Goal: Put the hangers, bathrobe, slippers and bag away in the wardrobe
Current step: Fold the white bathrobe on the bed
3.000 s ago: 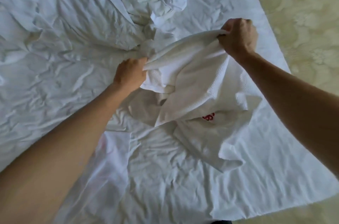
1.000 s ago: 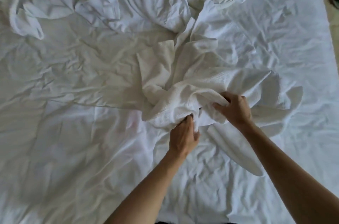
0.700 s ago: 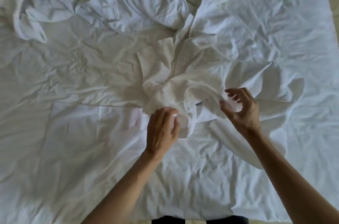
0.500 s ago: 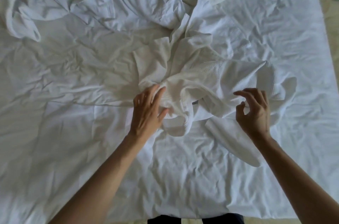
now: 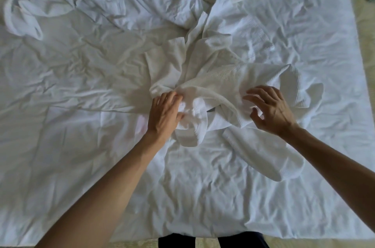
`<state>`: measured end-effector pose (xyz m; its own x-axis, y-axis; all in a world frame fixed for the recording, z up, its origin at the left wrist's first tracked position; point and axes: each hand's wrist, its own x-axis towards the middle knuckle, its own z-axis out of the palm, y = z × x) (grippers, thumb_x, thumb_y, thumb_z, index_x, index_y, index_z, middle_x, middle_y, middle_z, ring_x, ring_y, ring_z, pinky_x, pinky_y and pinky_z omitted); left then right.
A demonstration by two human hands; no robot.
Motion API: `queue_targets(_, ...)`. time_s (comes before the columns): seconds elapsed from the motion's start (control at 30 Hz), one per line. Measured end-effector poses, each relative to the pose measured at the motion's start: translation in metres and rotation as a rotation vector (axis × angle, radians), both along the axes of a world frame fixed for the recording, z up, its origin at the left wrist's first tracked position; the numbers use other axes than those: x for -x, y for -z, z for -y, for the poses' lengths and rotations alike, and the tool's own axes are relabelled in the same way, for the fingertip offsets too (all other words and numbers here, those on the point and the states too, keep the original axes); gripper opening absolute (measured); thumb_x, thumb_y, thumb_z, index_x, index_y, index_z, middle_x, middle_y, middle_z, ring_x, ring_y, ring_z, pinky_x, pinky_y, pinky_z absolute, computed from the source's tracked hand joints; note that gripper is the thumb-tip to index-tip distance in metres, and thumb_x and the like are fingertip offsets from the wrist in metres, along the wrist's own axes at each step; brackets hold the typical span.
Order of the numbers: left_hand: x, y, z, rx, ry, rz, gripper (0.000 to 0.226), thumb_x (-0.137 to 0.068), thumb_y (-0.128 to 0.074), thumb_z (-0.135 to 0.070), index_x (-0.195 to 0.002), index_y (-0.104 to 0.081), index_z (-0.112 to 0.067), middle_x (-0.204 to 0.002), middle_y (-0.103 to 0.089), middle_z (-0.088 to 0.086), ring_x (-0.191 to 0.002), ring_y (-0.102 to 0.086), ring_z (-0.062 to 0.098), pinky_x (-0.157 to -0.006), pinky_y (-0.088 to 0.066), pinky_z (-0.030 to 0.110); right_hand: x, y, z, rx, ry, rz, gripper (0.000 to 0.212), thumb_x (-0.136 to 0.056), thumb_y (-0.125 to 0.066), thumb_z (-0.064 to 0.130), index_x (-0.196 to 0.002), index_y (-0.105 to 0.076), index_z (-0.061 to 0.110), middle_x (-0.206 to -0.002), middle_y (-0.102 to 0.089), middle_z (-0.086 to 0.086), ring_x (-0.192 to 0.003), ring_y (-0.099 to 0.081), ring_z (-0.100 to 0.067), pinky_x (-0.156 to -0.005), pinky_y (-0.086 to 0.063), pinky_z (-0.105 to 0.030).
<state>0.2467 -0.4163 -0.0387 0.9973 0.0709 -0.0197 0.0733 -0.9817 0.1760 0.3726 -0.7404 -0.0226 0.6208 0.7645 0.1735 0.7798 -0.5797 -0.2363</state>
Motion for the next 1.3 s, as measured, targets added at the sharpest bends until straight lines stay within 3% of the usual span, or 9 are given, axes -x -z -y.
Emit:
queue_targets(0.13, -0.007, 0.007, -0.009, -0.012, 0.048, -0.003, 0.046, -0.065, -0.09, -0.028, -0.104, -0.068, -0.016, -0.096, -0.065, 0.002, -0.09, -0.062, 0.026, -0.081, -0.045, 0.039, -0.011, 0.007, 0.013, 0.047, 0.134, 0.023, 0.032, -0.091, -0.069, 0.024, -0.121, -0.069, 0.013, -0.126, -0.061, -0.012, -0.116, -0.056, -0.034, -0.102, -0.039, -0.048)
queue_targets(0.23, -0.013, 0.011, -0.022, -0.014, 0.111, 0.069, 0.031, -0.067, -0.089, -0.026, -0.09, -0.071, -0.017, -0.083, -0.068, 0.0, -0.08, -0.066, 0.026, -0.079, -0.046, 0.038, -0.033, 0.003, 0.0, -0.077, 0.182, -0.04, 0.014, -0.092, -0.069, 0.021, -0.102, -0.075, 0.014, -0.1, -0.068, -0.008, -0.093, -0.063, -0.033, -0.089, -0.044, -0.04)
queue_targets(0.4, -0.013, 0.0, -0.056, 0.127, 0.028, 0.121, 0.019, -0.084, -0.078, -0.03, -0.076, -0.073, -0.013, -0.075, -0.067, 0.002, -0.067, -0.063, 0.027, -0.065, -0.045, 0.035, -0.082, -0.033, -0.038, -0.318, 0.535, -0.448, 0.012, -0.083, -0.076, 0.023, -0.094, -0.08, 0.021, -0.093, -0.073, -0.001, -0.083, -0.065, -0.014, -0.075, -0.048, -0.022)
queue_targets(0.5, -0.018, -0.011, -0.068, 0.309, -0.107, 0.046, 0.014, -0.083, -0.08, -0.027, -0.082, -0.079, -0.013, -0.084, -0.072, 0.001, -0.07, -0.063, 0.023, -0.062, -0.039, 0.027, -0.107, -0.042, -0.046, -0.287, 0.609, -0.719, 0.016, -0.082, -0.077, 0.022, -0.096, -0.078, 0.03, -0.086, -0.072, 0.002, -0.082, -0.063, -0.006, -0.068, -0.044, -0.005)
queue_targets(0.63, -0.027, -0.013, -0.075, 0.454, -0.239, -0.014, 0.013, -0.088, -0.076, -0.026, -0.086, -0.08, -0.013, -0.078, -0.069, 0.003, -0.069, -0.058, 0.019, -0.063, -0.035, 0.027, -0.126, -0.034, -0.053, -0.194, 0.681, -0.87, 0.016, -0.083, -0.077, 0.021, -0.097, -0.078, 0.029, -0.083, -0.069, 0.01, -0.082, -0.062, -0.003, -0.077, -0.047, -0.013)
queue_targets(0.9, -0.039, -0.001, -0.07, 0.301, -0.458, -0.135, 0.031, -0.095, -0.064, -0.042, -0.088, -0.072, -0.013, -0.087, -0.072, 0.014, -0.086, -0.064, 0.039, -0.07, -0.047, 0.04, -0.14, -0.005, -0.08, 0.025, 0.758, -0.756, 0.014, -0.086, -0.074, 0.018, -0.099, -0.078, 0.019, -0.101, -0.073, -0.003, -0.105, -0.062, -0.012, -0.096, -0.049, -0.026)
queue_targets(1.0, -0.042, -0.002, -0.066, 0.289, -0.476, -0.122, 0.029, -0.095, -0.064, -0.04, -0.087, -0.071, -0.013, -0.085, -0.071, 0.014, -0.086, -0.064, 0.04, -0.069, -0.045, 0.038, -0.141, -0.002, -0.084, 0.024, 0.782, -0.688, 0.014, -0.083, -0.077, 0.019, -0.096, -0.077, 0.017, -0.085, -0.069, 0.0, -0.096, -0.065, -0.015, -0.09, -0.052, -0.03)
queue_targets(1.17, -0.036, 0.0, -0.06, 0.363, -0.533, -0.097, 0.028, -0.094, -0.064, -0.036, -0.082, -0.068, -0.011, -0.076, -0.069, 0.009, -0.077, -0.063, 0.037, -0.064, -0.047, 0.037, -0.071, -0.024, -0.085, -0.466, 0.879, -0.194, 0.007, -0.085, -0.068, 0.019, -0.092, -0.067, 0.017, -0.068, -0.055, 0.003, -0.067, -0.052, -0.014, -0.072, -0.045, -0.033)
queue_targets(1.3, -0.03, 0.0, -0.049, 0.411, -0.593, -0.069, 0.023, -0.092, -0.061, -0.029, -0.085, -0.068, -0.009, -0.078, -0.069, 0.007, -0.077, -0.063, 0.032, -0.065, -0.044, 0.034, 0.032, -0.025, -0.086, -0.733, 0.998, -0.265, 0.017, -0.091, -0.065, 0.027, -0.1, -0.058, 0.015, -0.067, -0.052, 0.002, -0.059, -0.048, -0.01, -0.062, -0.045, -0.033)
